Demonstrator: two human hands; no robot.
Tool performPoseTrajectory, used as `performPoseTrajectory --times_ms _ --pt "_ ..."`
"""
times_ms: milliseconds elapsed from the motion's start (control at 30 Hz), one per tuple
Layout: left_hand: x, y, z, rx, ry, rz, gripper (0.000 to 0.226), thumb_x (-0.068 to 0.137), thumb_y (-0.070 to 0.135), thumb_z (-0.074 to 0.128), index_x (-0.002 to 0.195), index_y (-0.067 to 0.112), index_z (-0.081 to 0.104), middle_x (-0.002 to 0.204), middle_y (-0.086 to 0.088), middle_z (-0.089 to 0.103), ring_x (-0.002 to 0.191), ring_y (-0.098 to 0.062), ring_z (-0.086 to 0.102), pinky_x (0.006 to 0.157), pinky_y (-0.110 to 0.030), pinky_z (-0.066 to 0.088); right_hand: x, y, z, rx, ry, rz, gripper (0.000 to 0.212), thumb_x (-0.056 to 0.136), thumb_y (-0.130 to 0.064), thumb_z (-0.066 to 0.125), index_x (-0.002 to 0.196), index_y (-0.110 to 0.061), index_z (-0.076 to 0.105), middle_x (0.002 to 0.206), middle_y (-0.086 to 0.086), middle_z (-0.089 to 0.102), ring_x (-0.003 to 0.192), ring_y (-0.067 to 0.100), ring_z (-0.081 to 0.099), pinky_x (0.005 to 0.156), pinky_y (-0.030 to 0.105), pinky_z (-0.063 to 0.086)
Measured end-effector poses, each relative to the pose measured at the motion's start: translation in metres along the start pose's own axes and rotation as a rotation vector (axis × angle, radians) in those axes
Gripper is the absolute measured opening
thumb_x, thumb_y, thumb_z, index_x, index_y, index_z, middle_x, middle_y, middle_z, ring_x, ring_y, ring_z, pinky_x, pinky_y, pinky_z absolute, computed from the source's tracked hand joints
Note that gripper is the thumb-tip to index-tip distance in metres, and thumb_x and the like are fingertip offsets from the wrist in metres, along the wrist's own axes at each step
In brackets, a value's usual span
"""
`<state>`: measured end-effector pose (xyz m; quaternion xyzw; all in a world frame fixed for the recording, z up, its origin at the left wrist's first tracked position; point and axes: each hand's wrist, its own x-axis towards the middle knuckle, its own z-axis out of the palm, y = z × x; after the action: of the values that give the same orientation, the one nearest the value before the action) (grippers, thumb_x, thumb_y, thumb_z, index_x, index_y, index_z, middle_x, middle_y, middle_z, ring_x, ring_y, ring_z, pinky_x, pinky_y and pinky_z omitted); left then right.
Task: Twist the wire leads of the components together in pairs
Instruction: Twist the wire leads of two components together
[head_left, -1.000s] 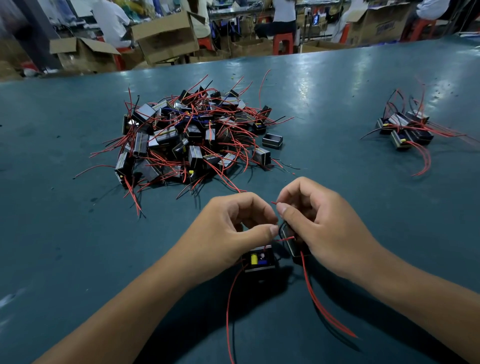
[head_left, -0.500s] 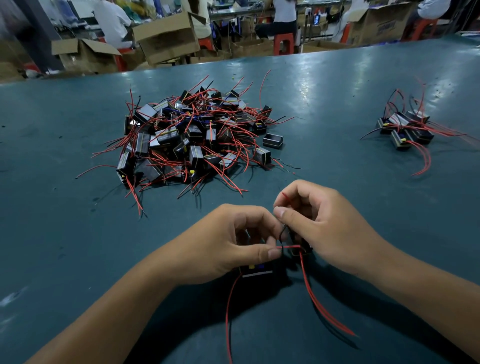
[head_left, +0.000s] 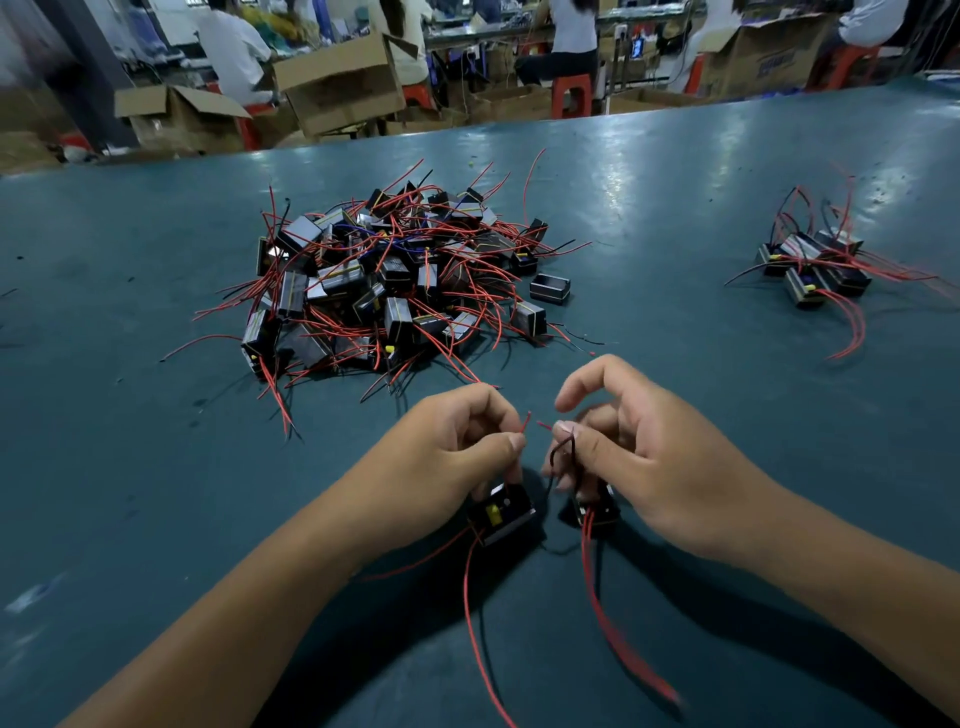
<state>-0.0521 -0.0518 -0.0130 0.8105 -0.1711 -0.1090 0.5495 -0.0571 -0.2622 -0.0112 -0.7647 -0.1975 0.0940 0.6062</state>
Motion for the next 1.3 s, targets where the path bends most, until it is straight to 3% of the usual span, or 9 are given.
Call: performPoseTrajectory --times_ms 233,333,533,767,1000,1133,1300 --pt "0.002 -0.002 0.003 -0.039 0.024 0.032 0.008 0.093 0.023 0.059 0.093 0.015 0.062 0.068 0.000 0.065 0.057 -0.014 0.051 0.054 -0.022 0.042 -0.002 0.001 0.004 -0.187 -0.018 -0.057 0.013 0.096 -0.022 0.062 0.085 -0.027 0.064 0.068 0.002 0.068 0.055 0.011 0.063 0.052 0.020 0.049" --pt "0.002 -0.002 0.005 -0.052 0.024 0.039 0.008 0.096 0.019 0.060 0.092 0.012 0.061 0.066 0.003 0.065 0.055 -0.013 0.050 0.054 -0.021 0.041 -0.003 0.001 0.005 -0.220 0.043 -0.051 0.012 0.094 -0.026 0.064 0.082 -0.027 0.063 0.062 0.003 0.066 0.048 0.011 0.060 0.046 0.021 0.046" --pt "0.002 -0.002 0.008 -0.053 0.058 0.036 0.010 0.099 0.012 0.059 0.090 0.010 0.061 0.066 -0.001 0.066 0.051 -0.014 0.047 0.050 -0.022 0.040 -0.002 0.000 0.007 -0.116 0.127 0.011 0.016 0.092 -0.023 0.065 0.076 -0.024 0.063 0.058 0.002 0.065 0.044 0.013 0.060 0.040 0.020 0.044" --pt "0.003 -0.002 0.007 -0.067 0.083 0.056 0.010 0.096 0.015 0.060 0.089 0.010 0.062 0.069 0.000 0.069 0.051 -0.014 0.049 0.055 -0.028 0.042 0.000 0.001 0.008 -0.018 0.157 0.060 0.016 0.094 -0.013 0.060 0.080 -0.015 0.067 0.064 0.006 0.069 0.051 0.019 0.063 0.046 0.024 0.049" --pt "0.004 0.000 0.009 -0.082 0.116 0.016 0.018 0.089 0.029 0.059 0.083 0.011 0.060 0.064 -0.003 0.067 0.050 -0.015 0.051 0.054 -0.027 0.041 0.000 0.001 0.007 -0.023 0.174 0.062 0.012 0.090 -0.015 0.067 0.079 -0.019 0.063 0.060 0.008 0.066 0.048 0.022 0.063 0.044 0.027 0.050" --pt "0.001 0.004 0.012 -0.085 0.105 0.027 0.031 0.084 0.043 0.069 0.084 0.013 0.061 0.065 -0.001 0.064 0.055 -0.015 0.053 0.057 -0.030 0.043 0.001 0.000 0.009 -0.032 0.192 0.063 0.012 0.086 -0.021 0.072 0.080 -0.016 0.062 0.057 0.006 0.064 0.048 0.025 0.063 0.044 0.028 0.050" --pt "-0.002 0.009 0.016 -0.088 0.075 0.033 0.046 0.072 0.056 0.073 0.085 0.013 0.062 0.069 0.001 0.057 0.063 -0.014 0.047 0.059 -0.033 0.038 0.000 -0.002 0.009 -0.041 0.170 0.056 0.019 0.078 -0.030 0.070 0.082 -0.013 0.062 0.055 0.005 0.064 0.044 0.014 0.060 0.045 0.021 0.047"
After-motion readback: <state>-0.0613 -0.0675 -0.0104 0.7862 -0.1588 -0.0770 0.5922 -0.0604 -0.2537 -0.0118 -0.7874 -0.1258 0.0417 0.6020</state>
